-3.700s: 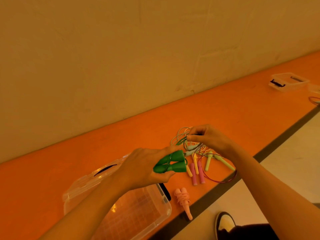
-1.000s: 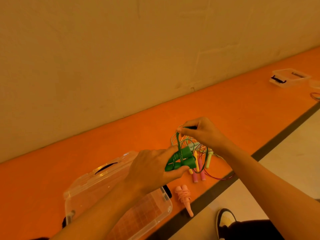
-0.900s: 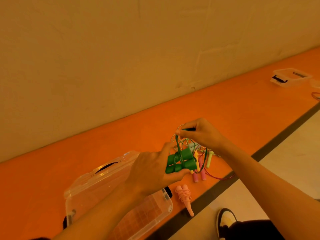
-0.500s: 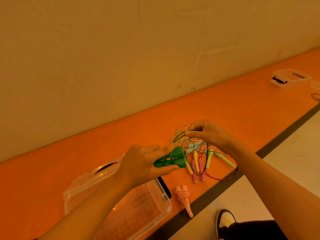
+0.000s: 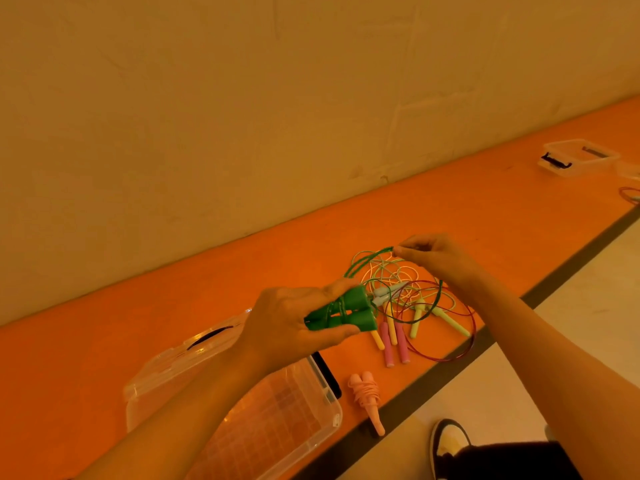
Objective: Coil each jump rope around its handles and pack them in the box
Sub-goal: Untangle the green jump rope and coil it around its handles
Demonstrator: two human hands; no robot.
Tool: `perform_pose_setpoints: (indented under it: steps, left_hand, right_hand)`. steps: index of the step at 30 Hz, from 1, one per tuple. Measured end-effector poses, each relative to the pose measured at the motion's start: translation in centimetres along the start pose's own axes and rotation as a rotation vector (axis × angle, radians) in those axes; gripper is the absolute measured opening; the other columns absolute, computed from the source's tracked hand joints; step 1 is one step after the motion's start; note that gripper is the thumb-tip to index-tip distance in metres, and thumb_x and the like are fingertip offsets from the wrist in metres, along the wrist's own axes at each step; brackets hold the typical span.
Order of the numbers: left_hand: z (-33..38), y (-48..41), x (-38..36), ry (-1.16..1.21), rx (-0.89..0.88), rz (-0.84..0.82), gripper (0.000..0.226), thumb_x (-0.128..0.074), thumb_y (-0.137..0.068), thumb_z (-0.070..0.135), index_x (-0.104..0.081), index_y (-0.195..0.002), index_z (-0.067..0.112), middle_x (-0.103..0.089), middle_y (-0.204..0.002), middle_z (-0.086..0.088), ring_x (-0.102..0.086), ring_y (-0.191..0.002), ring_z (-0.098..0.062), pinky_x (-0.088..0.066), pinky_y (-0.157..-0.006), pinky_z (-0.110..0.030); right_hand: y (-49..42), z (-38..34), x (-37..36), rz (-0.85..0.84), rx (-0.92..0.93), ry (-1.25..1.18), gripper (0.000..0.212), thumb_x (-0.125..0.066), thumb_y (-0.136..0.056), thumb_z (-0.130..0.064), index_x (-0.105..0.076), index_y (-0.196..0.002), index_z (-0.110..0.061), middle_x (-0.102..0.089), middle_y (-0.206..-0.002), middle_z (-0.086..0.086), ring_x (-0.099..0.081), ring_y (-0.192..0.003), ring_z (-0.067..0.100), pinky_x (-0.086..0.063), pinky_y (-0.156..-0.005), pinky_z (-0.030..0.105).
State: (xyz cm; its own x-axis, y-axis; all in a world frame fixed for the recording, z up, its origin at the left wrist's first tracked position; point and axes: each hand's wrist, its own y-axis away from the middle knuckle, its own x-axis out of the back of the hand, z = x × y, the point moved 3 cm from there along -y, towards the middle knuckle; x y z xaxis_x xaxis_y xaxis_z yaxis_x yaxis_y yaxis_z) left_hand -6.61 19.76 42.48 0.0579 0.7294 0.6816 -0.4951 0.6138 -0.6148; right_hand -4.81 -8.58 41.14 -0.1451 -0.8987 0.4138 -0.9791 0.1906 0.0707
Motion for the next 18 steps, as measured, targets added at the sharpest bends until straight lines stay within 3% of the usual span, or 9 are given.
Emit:
perform_pose_setpoints:
  steps: [3, 5, 8, 11, 14, 16, 18]
  left_hand:
    - [1.0, 0.6, -1.5, 0.043, -0.07, -0.074, 0.057, -0.061, -0.091, 0.06, -0.049, -0.14, 0.033, -0.072, -0.083, 0.015, -0.055, -0.056, 0.002, -0.046, -0.045, -0.02]
    - [1.3, 0.8, -2.0, 0.055, -0.051, -0.079, 0.057, -0.062, -0.091, 0.061, -0.05, -0.14, 0.034, -0.073, -0.088, 0.014, -0.057, -0.057, 0.001, -0.047, -0.046, -0.019]
    - [0.4, 0.6, -1.0, 0.152, 0.116, 0.022, 0.057, -0.058, -0.089, 0.065, -0.042, -0.141, 0.047, -0.072, -0.085, 0.012, -0.054, -0.048, -0.004, -0.046, -0.041, -0.017]
    - [-1.0, 1.0, -0.4, 0.32, 0.333, 0.109, 0.056, -0.069, -0.08, 0.058, -0.045, -0.129, 0.068, -0.074, -0.085, 0.007, -0.057, -0.046, -0.014, -0.054, -0.042, -0.032]
    - [-1.2, 0.9, -0.5, 0.527, 0.545, 0.199, 0.056, -0.078, -0.076, 0.049, -0.056, -0.128, 0.054, -0.075, -0.08, 0.004, -0.058, -0.048, -0.009, -0.049, -0.044, -0.024]
    - [-1.6, 0.5, -0.1, 0.574, 0.65, 0.275, 0.058, -0.073, -0.074, 0.044, -0.059, -0.13, 0.038, -0.072, -0.073, 0.007, -0.055, -0.048, -0.004, -0.045, -0.044, -0.018]
    - [-2.2, 0.1, 0.5, 0.559, 0.693, 0.32, 0.049, -0.07, -0.079, 0.042, -0.061, -0.127, 0.039, -0.07, -0.073, 0.005, -0.053, -0.046, -0.002, -0.042, -0.043, -0.017]
  right_hand:
    - [-0.4, 0.2, -1.5, -0.038, 0.02, 0.078, 0.012, -0.074, -0.087, -0.026, -0.076, -0.093, -0.016, -0.068, -0.073, -0.01, -0.057, -0.064, -0.003, -0.041, -0.06, 0.017]
    - [-0.5, 0.3, -1.8, -0.038, 0.002, 0.07, 0.014, -0.074, -0.087, -0.027, -0.077, -0.094, -0.016, -0.068, -0.073, -0.012, -0.057, -0.063, -0.006, -0.04, -0.058, 0.015]
    - [-0.4, 0.9, -1.8, -0.058, -0.05, 0.036, 0.015, -0.074, -0.086, -0.029, -0.078, -0.096, -0.02, -0.073, -0.086, -0.004, -0.06, -0.078, 0.005, -0.042, -0.066, 0.022]
    - [-0.2, 1.6, -2.3, -0.12, -0.064, 0.057, 0.012, -0.073, -0.086, -0.031, -0.08, -0.092, -0.024, -0.075, -0.096, 0.001, -0.058, -0.084, 0.011, -0.045, -0.074, 0.029]
    - [0.0, 2.2, -3.1, -0.206, -0.096, 0.085, 0.015, -0.071, -0.085, -0.038, -0.081, -0.091, -0.027, -0.075, -0.103, -0.005, -0.063, -0.102, 0.017, -0.047, -0.09, 0.036]
    - [0.3, 2.5, -3.9, -0.31, -0.123, 0.118, 0.024, -0.069, -0.081, -0.048, -0.081, -0.091, -0.03, -0.074, -0.108, -0.008, -0.061, -0.112, 0.018, -0.046, -0.101, 0.042]
    - [0.7, 2.6, -5.0, -0.441, -0.144, 0.192, 0.03, -0.065, -0.078, -0.056, -0.08, -0.089, -0.033, -0.073, -0.109, -0.009, -0.061, -0.113, 0.017, -0.045, -0.105, 0.043]
